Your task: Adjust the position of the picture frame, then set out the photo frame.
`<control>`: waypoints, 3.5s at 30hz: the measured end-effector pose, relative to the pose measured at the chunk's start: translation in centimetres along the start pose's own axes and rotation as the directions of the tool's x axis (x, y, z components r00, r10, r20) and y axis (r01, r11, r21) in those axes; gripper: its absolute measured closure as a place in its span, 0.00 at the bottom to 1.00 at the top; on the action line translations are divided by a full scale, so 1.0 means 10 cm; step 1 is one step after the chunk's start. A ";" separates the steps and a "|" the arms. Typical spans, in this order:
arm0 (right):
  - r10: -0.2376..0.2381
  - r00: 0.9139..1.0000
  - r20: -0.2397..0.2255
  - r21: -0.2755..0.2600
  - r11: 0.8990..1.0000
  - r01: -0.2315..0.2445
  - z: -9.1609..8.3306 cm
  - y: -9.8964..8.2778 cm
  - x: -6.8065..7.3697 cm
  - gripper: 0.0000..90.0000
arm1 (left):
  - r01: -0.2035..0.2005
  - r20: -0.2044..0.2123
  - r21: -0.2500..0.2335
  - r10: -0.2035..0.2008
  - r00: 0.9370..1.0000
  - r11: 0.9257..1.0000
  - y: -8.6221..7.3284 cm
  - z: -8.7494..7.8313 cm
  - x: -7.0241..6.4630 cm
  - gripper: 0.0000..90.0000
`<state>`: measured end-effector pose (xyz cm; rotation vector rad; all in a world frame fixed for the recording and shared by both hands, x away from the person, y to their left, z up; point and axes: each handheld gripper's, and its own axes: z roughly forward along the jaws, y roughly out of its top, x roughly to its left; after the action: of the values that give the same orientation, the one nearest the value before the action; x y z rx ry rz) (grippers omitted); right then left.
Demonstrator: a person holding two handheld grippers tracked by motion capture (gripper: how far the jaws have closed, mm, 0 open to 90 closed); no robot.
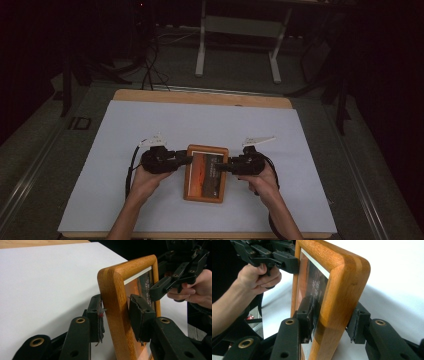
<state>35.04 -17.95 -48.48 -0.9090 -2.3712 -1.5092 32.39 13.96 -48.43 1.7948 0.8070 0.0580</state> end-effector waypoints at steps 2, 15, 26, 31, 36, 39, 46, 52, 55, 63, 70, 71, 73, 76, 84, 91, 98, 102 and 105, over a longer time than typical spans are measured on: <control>0.003 1.000 -0.001 0.003 1.000 -0.003 0.01 0.01 -0.02 0.67 | 0.015 0.003 -0.002 -0.015 1.000 1.000 -0.01 0.01 0.02 0.72; 0.142 0.989 0.038 -0.027 0.990 -0.141 0.17 0.03 -0.15 0.59 | 0.105 -0.023 0.010 -0.105 0.994 0.994 -0.05 0.10 0.16 0.70; 0.263 0.956 0.130 -0.005 0.964 -0.265 0.37 0.05 -0.25 0.49 | 0.210 -0.051 0.052 -0.208 0.977 0.976 -0.11 0.27 0.34 0.65; 0.311 0.939 0.148 0.004 0.949 -0.315 0.43 0.03 -0.33 0.46 | 0.262 -0.064 0.070 -0.257 0.964 0.963 -0.14 0.35 0.40 0.62; 0.359 0.915 0.185 0.015 0.930 -0.368 0.52 0.04 -0.40 0.43 | 0.328 -0.074 0.094 -0.322 0.944 0.940 -0.18 0.42 0.48 0.60; 0.364 0.909 0.202 0.011 0.928 -0.374 0.51 0.04 -0.41 0.44 | 0.328 -0.069 0.093 -0.322 0.944 0.940 -0.19 0.43 0.49 0.60; 0.313 0.916 0.249 -0.003 0.947 -0.323 0.39 0.05 -0.37 0.50 | 0.281 -0.123 0.106 -0.268 0.956 0.954 -0.16 0.38 0.43 0.51; 0.236 0.930 0.282 -0.022 0.971 -0.240 0.22 0.05 -0.34 0.51 | 0.236 -0.163 0.093 -0.219 0.962 0.967 -0.11 0.26 0.38 0.48; 0.206 0.937 0.281 -0.034 0.978 -0.205 0.14 0.07 -0.32 0.51 | 0.201 -0.200 0.086 -0.181 0.963 0.976 -0.09 0.20 0.34 0.47; 0.082 0.945 0.316 -0.035 0.997 -0.074 -0.01 0.10 -0.19 0.45 | 0.134 -0.299 0.045 -0.115 0.947 0.990 -0.08 0.01 0.20 0.47; 0.008 0.933 0.359 -0.005 1.000 -0.007 0.00 0.12 -0.11 0.50 | 0.146 -0.306 -0.030 -0.148 0.940 0.989 -0.15 -0.18 0.12 0.47; 0.003 0.932 0.362 -0.006 1.000 -0.001 0.00 0.13 -0.10 0.51 | 0.149 -0.310 -0.034 -0.152 0.939 0.988 -0.16 -0.20 0.12 0.47; -0.013 0.927 0.374 -0.001 1.000 0.014 0.01 0.13 -0.08 0.52 | 0.156 -0.308 -0.034 -0.159 0.938 0.987 -0.17 -0.22 0.11 0.48; -0.079 0.911 0.404 0.019 0.997 0.078 0.03 0.15 -0.02 0.53 | 0.150 -0.325 -0.004 -0.143 0.935 0.989 -0.22 -0.25 0.10 0.48; -0.173 0.883 0.437 0.068 0.985 0.159 0.08 0.18 0.06 0.60 | 0.162 -0.331 0.018 -0.147 0.932 0.987 -0.28 -0.30 0.06 0.46; -0.214 0.863 0.457 0.078 0.977 0.201 0.12 0.19 0.11 0.77 | 0.169 -0.326 0.046 -0.146 0.934 0.984 -0.37 -0.31 -0.01 0.42; -0.247 0.847 0.470 0.054 0.966 0.252 0.16 0.24 0.16 1.00 | 0.146 -0.285 0.072 -0.120 0.951 0.987 -0.40 -0.24 -0.10 0.40; -0.275 0.844 0.461 0.094 0.961 0.261 0.27 0.27 0.11 1.00 | 0.122 -0.287 0.083 -0.093 0.954 0.989 -0.42 -0.21 -0.16 0.40; -0.298 0.842 0.451 0.132 0.955 0.267 0.40 0.28 0.04 1.00 | 0.111 -0.281 0.095 -0.081 0.956 0.989 -0.42 -0.19 -0.19 0.39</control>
<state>37.01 -13.46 -48.00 -1.0414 -2.9985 -1.4194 28.11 15.12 -50.63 1.8728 1.1151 0.2081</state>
